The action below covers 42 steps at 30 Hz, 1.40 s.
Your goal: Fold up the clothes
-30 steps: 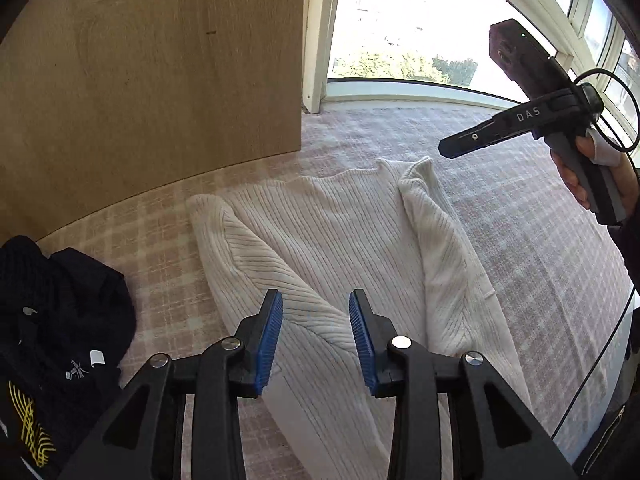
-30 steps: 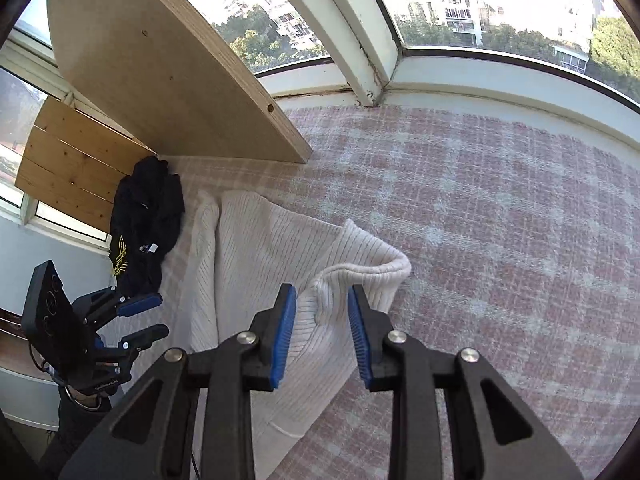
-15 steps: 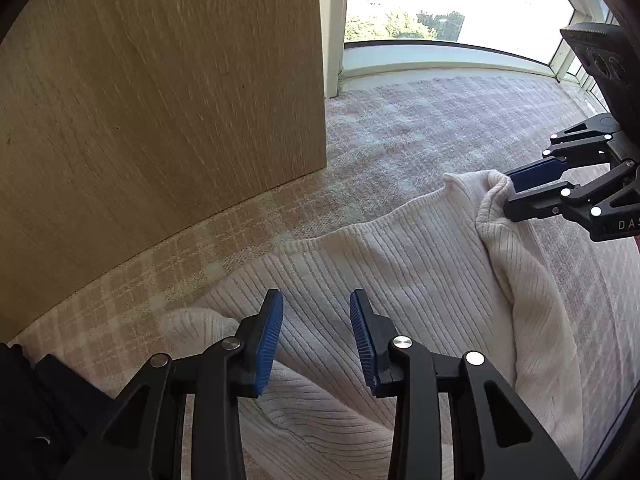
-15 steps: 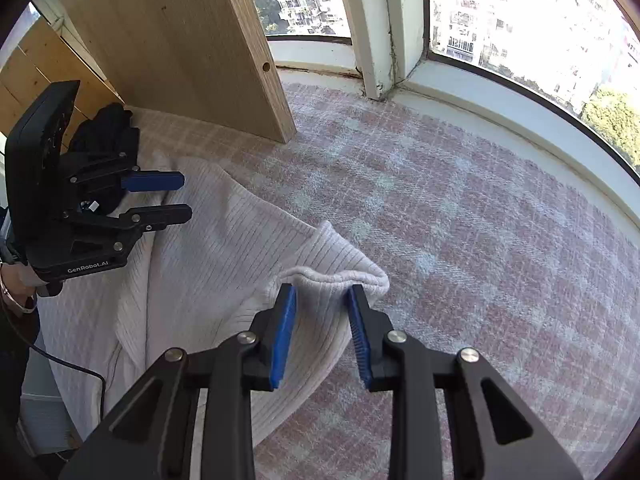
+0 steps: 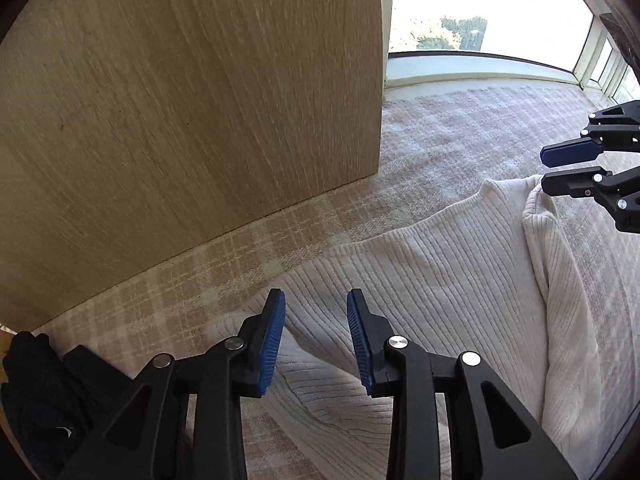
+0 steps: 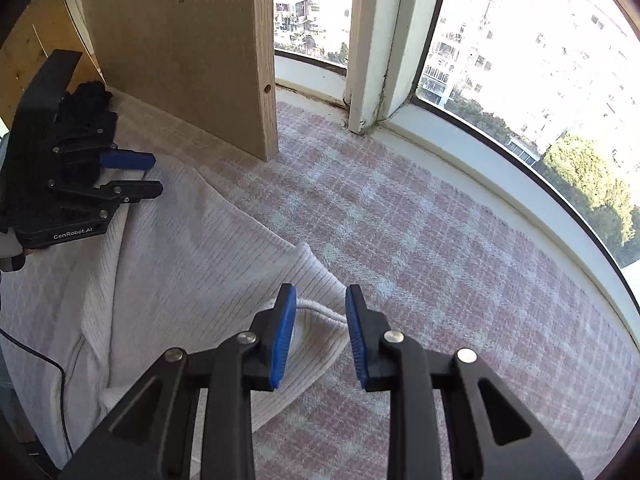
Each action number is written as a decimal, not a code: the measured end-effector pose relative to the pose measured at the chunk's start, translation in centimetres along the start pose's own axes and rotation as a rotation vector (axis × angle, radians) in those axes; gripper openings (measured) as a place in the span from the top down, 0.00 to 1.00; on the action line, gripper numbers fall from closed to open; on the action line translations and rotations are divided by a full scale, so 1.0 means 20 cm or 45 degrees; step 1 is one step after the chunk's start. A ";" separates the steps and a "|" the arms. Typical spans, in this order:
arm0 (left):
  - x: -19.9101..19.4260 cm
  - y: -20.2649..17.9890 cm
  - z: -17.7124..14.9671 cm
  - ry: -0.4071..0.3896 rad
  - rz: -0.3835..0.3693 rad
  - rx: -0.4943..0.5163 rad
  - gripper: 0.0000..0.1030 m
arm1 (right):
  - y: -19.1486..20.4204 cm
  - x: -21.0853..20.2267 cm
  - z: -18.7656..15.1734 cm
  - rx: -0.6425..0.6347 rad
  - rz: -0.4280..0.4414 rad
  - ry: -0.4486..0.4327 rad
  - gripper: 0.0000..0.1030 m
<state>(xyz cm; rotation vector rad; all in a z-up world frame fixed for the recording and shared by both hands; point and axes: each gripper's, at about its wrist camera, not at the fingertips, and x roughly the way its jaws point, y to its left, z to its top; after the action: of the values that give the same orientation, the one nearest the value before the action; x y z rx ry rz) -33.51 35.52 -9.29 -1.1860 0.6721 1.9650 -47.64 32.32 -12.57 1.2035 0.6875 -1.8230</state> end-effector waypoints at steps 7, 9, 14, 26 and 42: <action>-0.17 0.15 -0.07 -0.071 -0.049 -0.094 0.68 | 0.05 0.22 0.02 -0.013 0.052 0.156 0.76; -0.19 0.14 -0.10 -0.062 -0.084 -0.084 0.68 | 0.06 0.20 0.03 -0.017 0.020 0.144 0.76; -0.15 0.07 -0.19 -0.013 -0.114 -0.019 0.67 | 0.17 0.12 0.08 -0.056 0.059 0.068 0.76; -0.20 0.01 -0.36 0.006 -0.085 -0.067 0.67 | 0.66 0.30 0.44 -0.121 0.327 0.078 0.76; -0.35 -0.11 -0.57 -0.051 -0.185 -0.078 0.66 | 0.71 0.24 0.51 -0.135 0.324 0.025 0.95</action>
<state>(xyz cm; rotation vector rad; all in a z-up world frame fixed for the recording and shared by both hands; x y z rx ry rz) -23.73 26.22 -8.15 -1.1946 0.4942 1.8936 -41.21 15.33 -12.96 1.1826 0.6039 -1.5476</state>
